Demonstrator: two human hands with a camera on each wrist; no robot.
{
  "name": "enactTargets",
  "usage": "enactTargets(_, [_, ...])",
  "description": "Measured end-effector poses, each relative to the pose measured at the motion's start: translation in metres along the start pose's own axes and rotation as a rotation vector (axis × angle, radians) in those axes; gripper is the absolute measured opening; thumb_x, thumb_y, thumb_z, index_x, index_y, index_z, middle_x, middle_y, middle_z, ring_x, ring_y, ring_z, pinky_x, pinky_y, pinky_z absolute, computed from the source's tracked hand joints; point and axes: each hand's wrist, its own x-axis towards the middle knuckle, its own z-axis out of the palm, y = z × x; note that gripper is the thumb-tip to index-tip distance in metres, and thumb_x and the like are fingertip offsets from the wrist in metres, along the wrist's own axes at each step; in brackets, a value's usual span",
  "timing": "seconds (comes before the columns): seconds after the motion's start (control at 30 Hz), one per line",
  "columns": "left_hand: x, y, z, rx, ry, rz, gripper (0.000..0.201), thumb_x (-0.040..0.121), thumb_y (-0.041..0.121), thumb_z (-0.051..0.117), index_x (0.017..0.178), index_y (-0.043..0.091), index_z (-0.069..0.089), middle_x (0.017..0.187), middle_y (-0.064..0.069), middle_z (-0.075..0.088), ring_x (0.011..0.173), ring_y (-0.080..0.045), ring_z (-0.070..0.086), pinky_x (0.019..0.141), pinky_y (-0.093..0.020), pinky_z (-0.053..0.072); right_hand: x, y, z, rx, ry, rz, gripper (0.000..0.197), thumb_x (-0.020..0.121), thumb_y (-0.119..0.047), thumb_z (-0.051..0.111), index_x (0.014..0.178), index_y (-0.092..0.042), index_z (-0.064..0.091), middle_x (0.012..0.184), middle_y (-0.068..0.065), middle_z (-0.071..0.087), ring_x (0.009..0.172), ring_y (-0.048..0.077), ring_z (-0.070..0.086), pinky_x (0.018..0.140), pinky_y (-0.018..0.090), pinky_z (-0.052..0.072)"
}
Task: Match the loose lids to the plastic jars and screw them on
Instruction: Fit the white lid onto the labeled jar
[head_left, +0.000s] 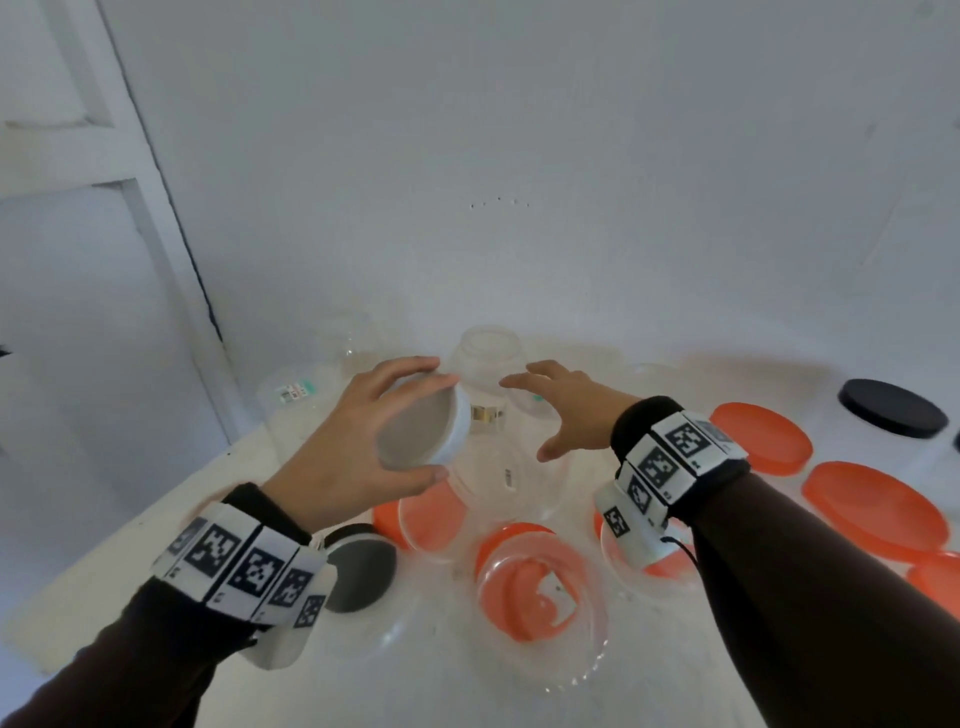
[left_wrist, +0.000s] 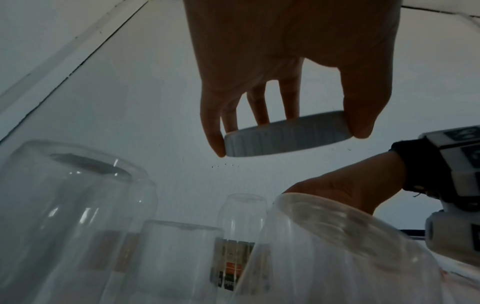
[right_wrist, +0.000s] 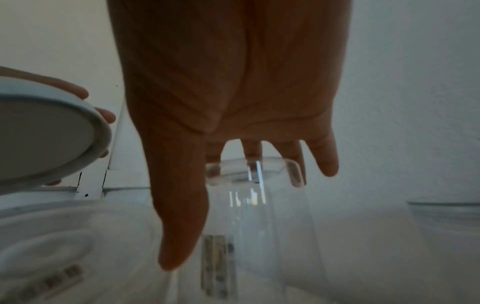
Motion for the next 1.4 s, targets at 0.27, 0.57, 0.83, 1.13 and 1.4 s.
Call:
enactTargets(0.27, [0.020,-0.007,0.008,-0.060,0.012,0.042,0.069,0.067,0.053,0.066,0.131,0.046,0.041,0.139,0.021,0.032,0.131,-0.007,0.029,0.099,-0.021,0.029,0.003,0.002,-0.005,-0.058,0.029,-0.009,0.085,0.068,-0.024,0.081,0.135,-0.036,0.030,0.133,0.002,0.031,0.113,0.024,0.040,0.087,0.037,0.045])
enactTargets(0.57, [0.026,0.010,0.021,-0.119,0.036,0.078,0.069,0.066,0.053,0.066,0.131,0.040,0.044,0.139,0.020,0.034,0.131,-0.007,0.032,0.103,-0.023,0.029,-0.056,0.015,-0.019,-0.010,0.250,-0.006,0.082,0.063,-0.038,0.082,0.131,-0.037,0.035,0.129,-0.002,0.027,0.108,0.016,0.044,0.078,0.026,0.041])
enactTargets(0.83, [0.027,0.021,0.030,-0.154,0.020,0.093,0.070,0.066,0.053,0.065,0.131,0.038,0.045,0.138,0.018,0.036,0.131,-0.008,0.034,0.105,-0.029,0.031,-0.085,0.027,-0.012,0.041,0.258,0.049,0.083,0.065,-0.037,0.081,0.134,-0.039,0.034,0.132,-0.005,0.029,0.105,0.011,0.044,0.077,0.026,0.043])
enactTargets(1.13, [0.024,0.023,0.028,-0.161,0.044,0.090,0.070,0.065,0.055,0.065,0.131,0.039,0.046,0.137,0.020,0.036,0.130,-0.006,0.033,0.103,-0.030,0.034,-0.057,0.027,-0.004,-0.034,0.208,0.096,0.086,0.066,-0.036,0.081,0.136,-0.036,0.031,0.133,-0.001,0.031,0.112,0.020,0.046,0.079,0.030,0.043])
enactTargets(1.4, [0.020,0.015,0.014,-0.127,0.089,0.089,0.070,0.065,0.055,0.065,0.130,0.039,0.045,0.138,0.020,0.036,0.128,-0.002,0.034,0.099,-0.025,0.034,-0.022,0.019,-0.005,-0.095,0.060,0.101,0.089,0.066,-0.035,0.081,0.138,-0.034,0.030,0.133,0.002,0.033,0.116,0.024,0.044,0.089,0.038,0.045])
